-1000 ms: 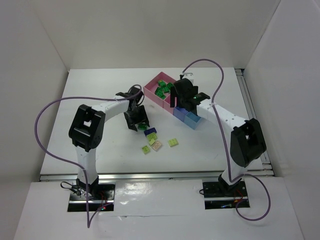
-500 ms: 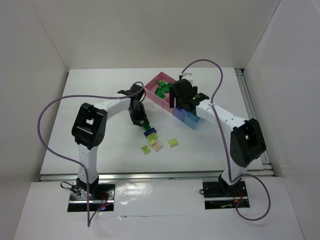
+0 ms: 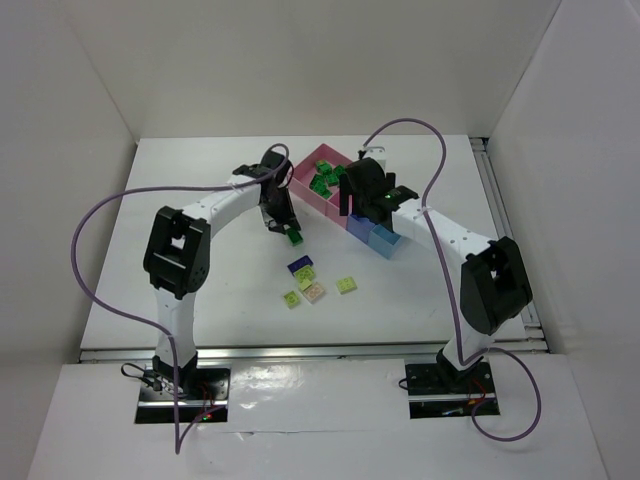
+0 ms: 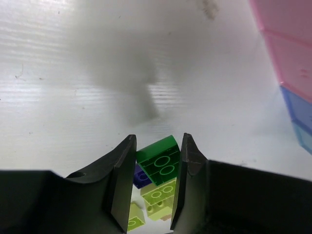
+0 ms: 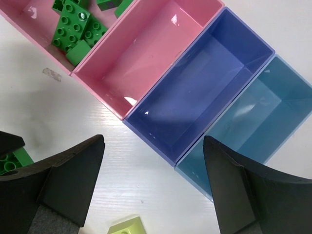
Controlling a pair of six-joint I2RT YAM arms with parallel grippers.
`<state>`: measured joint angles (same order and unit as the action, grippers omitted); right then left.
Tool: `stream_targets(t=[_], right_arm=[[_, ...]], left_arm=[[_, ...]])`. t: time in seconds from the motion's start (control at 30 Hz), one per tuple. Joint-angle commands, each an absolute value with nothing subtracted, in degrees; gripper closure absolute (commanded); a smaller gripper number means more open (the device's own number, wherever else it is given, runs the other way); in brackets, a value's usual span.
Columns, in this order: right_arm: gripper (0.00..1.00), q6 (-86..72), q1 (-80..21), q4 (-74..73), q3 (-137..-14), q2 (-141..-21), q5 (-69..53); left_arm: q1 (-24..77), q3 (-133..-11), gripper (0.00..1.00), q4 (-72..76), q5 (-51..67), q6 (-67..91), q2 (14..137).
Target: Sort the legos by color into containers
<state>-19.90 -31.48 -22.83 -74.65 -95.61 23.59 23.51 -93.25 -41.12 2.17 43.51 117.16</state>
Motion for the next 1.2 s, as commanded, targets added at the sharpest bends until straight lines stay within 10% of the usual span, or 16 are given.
stream_targets(t=[0.0,0.47,0.53,0.57,0.67,1.17], right_arm=[[0.11,-20.9,-32.0,-23.7,-74.9,-94.2,25.8],[0.11,-24.0,-33.0,-27.5,-67.8,-84.8,26.0],[0.11,-23.5,-34.6,-27.5,-64.6,-83.2,21.7],[0.11,-22.7,-35.2,-27.5,-63.6,-82.5,19.5],[0.11,-20.4,-39.5,-26.4,-59.2,-79.3,12.7],[0.05,-21.3,-44.9,-29.0,-54.8,-88.5,4.9]], left_arm=[[23.5,-97.0,0.68,-42.8,1.1,42.3,115.9],[20.5,-133.4,0.63,-44.1,5.6,44.6,131.9],[20.5,-136.6,0.43,-42.4,7.2,45.3,135.9],[20.5,-137.8,0.17,-41.1,8.0,46.3,136.9],[20.5,-138.7,0.07,-38.6,11.9,46.9,137.6],[20.5,-114.8,0.09,-36.9,13.4,36.7,112.3]])
